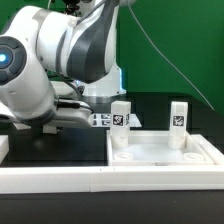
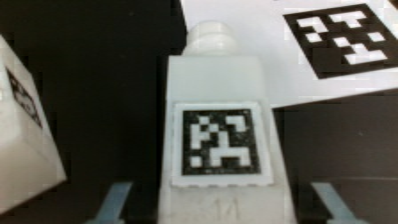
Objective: Assemble square table
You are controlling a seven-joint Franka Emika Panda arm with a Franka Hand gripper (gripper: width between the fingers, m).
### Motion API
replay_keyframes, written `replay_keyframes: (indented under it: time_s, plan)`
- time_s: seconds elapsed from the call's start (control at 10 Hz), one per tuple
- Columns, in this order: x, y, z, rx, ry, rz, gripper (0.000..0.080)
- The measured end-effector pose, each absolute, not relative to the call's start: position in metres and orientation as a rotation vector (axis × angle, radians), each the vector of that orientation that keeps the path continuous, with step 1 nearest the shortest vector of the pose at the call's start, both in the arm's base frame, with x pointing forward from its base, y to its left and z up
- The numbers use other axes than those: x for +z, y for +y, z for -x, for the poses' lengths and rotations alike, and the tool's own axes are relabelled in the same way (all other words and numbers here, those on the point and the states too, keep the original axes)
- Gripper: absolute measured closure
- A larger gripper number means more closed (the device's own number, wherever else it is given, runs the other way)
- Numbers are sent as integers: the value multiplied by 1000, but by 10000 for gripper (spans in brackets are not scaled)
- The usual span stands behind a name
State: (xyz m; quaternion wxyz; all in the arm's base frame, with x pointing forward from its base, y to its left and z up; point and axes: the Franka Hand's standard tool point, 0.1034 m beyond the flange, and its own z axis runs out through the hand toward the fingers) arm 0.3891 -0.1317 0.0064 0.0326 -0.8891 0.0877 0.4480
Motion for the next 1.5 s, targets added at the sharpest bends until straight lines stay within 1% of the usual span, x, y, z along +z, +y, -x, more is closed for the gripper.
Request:
replay_keyframes:
  time_s: [0.2, 0.4, 0.5, 0.8, 0.9, 1.0, 1.2, 1.3, 1.5]
  plan:
    - [25, -126, -405, 1364, 250, 2736, 511]
    - [48, -117, -436, 1339, 221, 2750, 509]
    - [50, -118, -442, 1326, 216, 2760, 509]
    - [46, -121, -445, 1267, 218, 2797, 509]
    - [45, -122, -453, 1213, 212, 2831, 509]
    - [52, -119, -467, 1098, 191, 2890, 509]
    - [68, -115, -486, 946, 160, 2949, 509]
    - [71, -115, -498, 842, 148, 2995, 509]
    - [67, -119, -499, 661, 152, 3060, 509]
